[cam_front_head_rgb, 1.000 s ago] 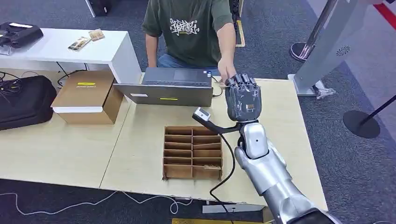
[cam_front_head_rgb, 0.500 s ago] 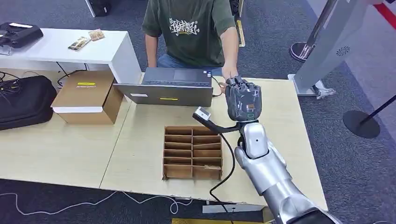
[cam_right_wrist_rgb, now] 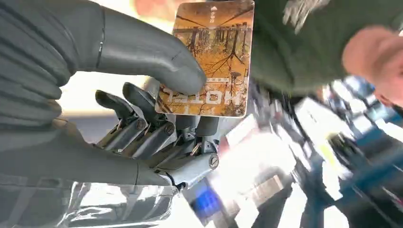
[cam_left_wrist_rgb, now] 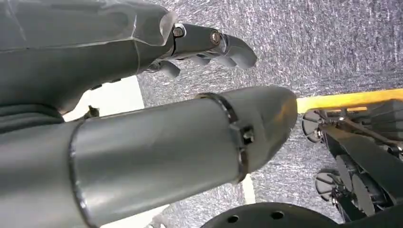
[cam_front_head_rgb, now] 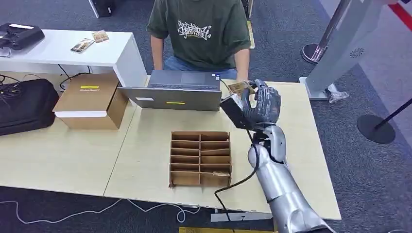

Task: Pass the card to the sensor for recognition and then transmit it.

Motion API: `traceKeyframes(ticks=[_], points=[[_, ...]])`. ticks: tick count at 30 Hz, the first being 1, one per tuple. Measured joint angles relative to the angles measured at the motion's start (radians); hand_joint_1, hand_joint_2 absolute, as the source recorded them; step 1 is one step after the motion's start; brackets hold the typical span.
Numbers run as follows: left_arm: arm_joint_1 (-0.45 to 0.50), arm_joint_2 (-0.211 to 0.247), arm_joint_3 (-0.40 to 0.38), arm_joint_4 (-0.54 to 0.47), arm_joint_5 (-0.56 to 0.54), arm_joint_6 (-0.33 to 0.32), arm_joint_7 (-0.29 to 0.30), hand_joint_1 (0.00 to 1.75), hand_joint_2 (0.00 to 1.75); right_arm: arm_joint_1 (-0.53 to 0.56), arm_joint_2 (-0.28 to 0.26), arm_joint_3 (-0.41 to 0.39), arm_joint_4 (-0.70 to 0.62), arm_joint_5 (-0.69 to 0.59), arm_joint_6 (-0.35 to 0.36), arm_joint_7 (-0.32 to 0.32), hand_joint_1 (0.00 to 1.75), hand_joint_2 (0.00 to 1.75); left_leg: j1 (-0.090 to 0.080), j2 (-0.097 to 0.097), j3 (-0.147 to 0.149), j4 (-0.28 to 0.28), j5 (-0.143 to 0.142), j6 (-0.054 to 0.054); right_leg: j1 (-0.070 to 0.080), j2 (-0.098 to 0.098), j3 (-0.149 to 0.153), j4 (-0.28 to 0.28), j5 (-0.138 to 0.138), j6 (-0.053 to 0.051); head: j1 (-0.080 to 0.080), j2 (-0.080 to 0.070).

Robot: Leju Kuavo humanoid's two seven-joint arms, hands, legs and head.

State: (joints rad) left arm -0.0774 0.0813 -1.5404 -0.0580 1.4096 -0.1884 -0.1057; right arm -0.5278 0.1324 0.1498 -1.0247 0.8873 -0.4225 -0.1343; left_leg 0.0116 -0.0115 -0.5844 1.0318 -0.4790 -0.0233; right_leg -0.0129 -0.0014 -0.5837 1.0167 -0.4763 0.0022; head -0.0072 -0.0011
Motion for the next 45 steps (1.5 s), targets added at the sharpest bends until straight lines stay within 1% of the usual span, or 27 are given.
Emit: traceKeyframes(ticks=[2, 4, 7, 8, 11, 14, 19, 26, 30, 37, 41, 45], points=[[0.000, 0.000, 0.000, 0.000, -0.001, 0.000, 0.001, 0.00, 0.00, 0.023, 0.013, -0.041, -0.052, -0.158, 0.100, -0.023, 1.75, 1.75, 0.000, 0.000, 0.000, 0.000, 0.000, 0.000, 0.000, 0.000, 0.000, 0.000, 0.000, 0.000, 0.000, 0.000], [0.001, 0.001, 0.000, 0.000, -0.007, 0.000, 0.006, 0.00, 0.00, 0.045, 0.021, -0.085, -0.108, -0.333, 0.206, -0.028, 1.75, 1.75, 0.000, 0.000, 0.000, 0.000, 0.000, 0.000, 0.000, 0.000, 0.000, 0.000, 0.000, 0.000, 0.000, 0.000], [0.001, 0.002, 0.000, 0.000, -0.021, 0.000, 0.015, 0.00, 0.00, 0.076, 0.022, -0.136, -0.170, -0.508, 0.302, -0.023, 1.75, 1.75, 0.000, 0.000, 0.000, 0.000, 0.000, 0.000, 0.000, 0.000, 0.000, 0.000, 0.000, 0.000, 0.000, 0.000], [0.001, 0.003, 0.000, 0.000, -0.028, 0.000, 0.016, 0.00, 0.00, 0.085, 0.022, -0.156, -0.190, -0.580, 0.344, -0.017, 1.75, 1.75, 0.000, 0.000, 0.000, 0.000, 0.000, 0.000, 0.000, 0.000, -0.001, 0.000, 0.000, 0.000, 0.000, 0.000], [0.000, 0.006, 0.000, 0.000, -0.044, 0.000, 0.019, 0.00, 0.00, 0.111, 0.016, -0.205, -0.232, -0.684, 0.383, -0.001, 1.75, 1.75, 0.000, 0.000, 0.000, 0.000, 0.000, 0.000, 0.000, 0.000, -0.001, 0.000, 0.000, 0.000, 0.000, 0.000], [0.001, 0.009, 0.000, 0.000, -0.052, 0.002, 0.019, 0.00, 0.00, 0.130, 0.000, -0.250, -0.254, -0.758, 0.411, 0.023, 1.75, 1.75, 0.000, 0.000, 0.000, 0.000, 0.000, 0.000, 0.000, 0.000, -0.001, 0.000, 0.000, 0.000, 0.000, 0.000], [0.000, 0.011, 0.000, 0.000, -0.053, 0.003, 0.019, 0.00, 0.00, 0.135, -0.046, -0.291, -0.246, -0.789, 0.421, 0.040, 1.75, 1.75, 0.000, 0.001, 0.000, 0.000, 0.000, 0.000, 0.000, 0.001, -0.001, 0.000, 0.000, 0.000, 0.000, 0.000], [-0.001, 0.012, 0.000, 0.000, -0.048, 0.008, 0.019, 0.00, 0.00, 0.117, -0.096, -0.302, -0.179, -0.793, 0.430, 0.048, 1.75, 1.75, 0.000, 0.001, 0.000, 0.000, 0.000, 0.000, 0.000, 0.001, -0.001, 0.000, 0.000, 0.000, 0.000, 0.000], [0.000, 0.012, 0.000, 0.000, -0.037, 0.009, 0.019, 0.00, 0.00, 0.090, -0.116, -0.302, -0.121, -0.785, 0.434, 0.056, 1.75, 1.75, 0.000, 0.001, 0.000, 0.000, 0.000, 0.000, 0.000, 0.001, -0.001, 0.000, 0.000, 0.000, 0.000, 0.000], [0.001, 0.011, 0.000, 0.000, -0.030, 0.009, 0.019, 0.00, 0.00, 0.083, -0.138, -0.302, -0.083, -0.785, 0.438, 0.057, 1.75, 1.75, 0.000, 0.001, 0.000, 0.000, 0.000, 0.000, 0.000, 0.000, -0.001, 0.000, 0.000, 0.000, 0.000, 0.000], [0.001, 0.010, 0.000, 0.000, -0.029, 0.011, 0.019, 0.00, 0.00, 0.110, -0.156, -0.308, -0.079, -0.792, 0.431, 0.056, 1.75, 1.75, 0.000, 0.000, 0.000, 0.000, -0.001, 0.001, 0.000, 0.000, -0.001, -0.001, 0.000, 0.000, 0.000, 0.000], [0.002, 0.010, 0.000, 0.000, -0.027, 0.015, 0.019, 0.00, 0.00, 0.175, -0.163, -0.327, -0.109, -0.804, 0.429, 0.055, 1.75, 1.75, 0.000, 0.000, 0.000, 0.000, -0.001, 0.001, 0.000, 0.000, -0.001, -0.001, 0.000, 0.000, 0.000, 0.000]])
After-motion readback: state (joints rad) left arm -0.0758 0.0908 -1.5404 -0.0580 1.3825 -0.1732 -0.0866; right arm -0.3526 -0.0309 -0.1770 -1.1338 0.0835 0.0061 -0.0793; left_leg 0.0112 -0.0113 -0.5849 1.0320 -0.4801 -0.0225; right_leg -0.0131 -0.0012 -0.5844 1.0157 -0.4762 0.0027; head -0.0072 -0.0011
